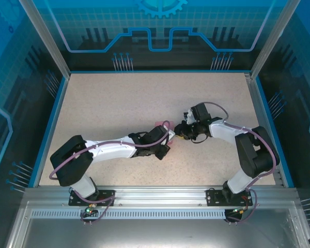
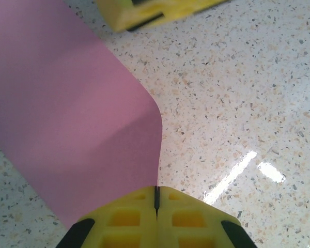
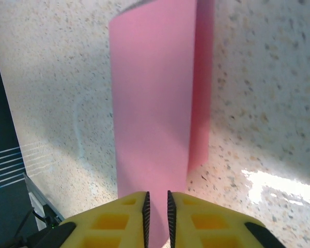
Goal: Fold a paper plane with a square sheet of paper (pick it up from the middle)
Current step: Third fold the triangle at the center of the table.
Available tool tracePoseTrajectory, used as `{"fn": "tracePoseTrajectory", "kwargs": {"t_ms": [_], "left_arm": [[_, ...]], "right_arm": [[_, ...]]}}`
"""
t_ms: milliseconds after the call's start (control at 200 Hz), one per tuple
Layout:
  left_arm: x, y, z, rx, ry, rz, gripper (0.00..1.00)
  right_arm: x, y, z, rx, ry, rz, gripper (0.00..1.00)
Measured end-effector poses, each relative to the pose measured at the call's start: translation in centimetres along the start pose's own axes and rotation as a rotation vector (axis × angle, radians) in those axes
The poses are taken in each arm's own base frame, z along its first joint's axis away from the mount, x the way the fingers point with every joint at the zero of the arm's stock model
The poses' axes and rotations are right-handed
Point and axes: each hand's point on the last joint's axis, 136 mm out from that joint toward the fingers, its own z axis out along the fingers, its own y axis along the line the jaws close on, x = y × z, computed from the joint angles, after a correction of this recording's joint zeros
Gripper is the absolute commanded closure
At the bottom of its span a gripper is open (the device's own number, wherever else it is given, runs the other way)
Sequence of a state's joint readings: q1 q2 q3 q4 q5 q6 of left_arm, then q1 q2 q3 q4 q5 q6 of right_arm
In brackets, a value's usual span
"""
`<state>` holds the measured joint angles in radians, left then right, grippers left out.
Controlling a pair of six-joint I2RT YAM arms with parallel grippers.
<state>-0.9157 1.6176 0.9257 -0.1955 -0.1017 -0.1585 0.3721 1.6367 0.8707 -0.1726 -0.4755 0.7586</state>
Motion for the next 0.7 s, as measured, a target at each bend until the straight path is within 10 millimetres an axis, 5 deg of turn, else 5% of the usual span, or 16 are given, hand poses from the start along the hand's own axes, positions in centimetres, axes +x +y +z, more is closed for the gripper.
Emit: {"fn": "tracePoseTrajectory", "kwargs": {"t_ms": [225, 700], "left_arm": [[-0.2, 0.1, 0.0, 0.047, 0.003, -0.026, 1.0], [0.1, 1.4, 0.1, 0.143, 0.025, -0.117, 1.0]], "right_arm": [[-2.4, 1.0, 1.8, 0.007, 0.014, -0.037, 0.87], [-2.3, -0.5, 6.2, 0.104, 0.146, -0.073, 0.89]]}}
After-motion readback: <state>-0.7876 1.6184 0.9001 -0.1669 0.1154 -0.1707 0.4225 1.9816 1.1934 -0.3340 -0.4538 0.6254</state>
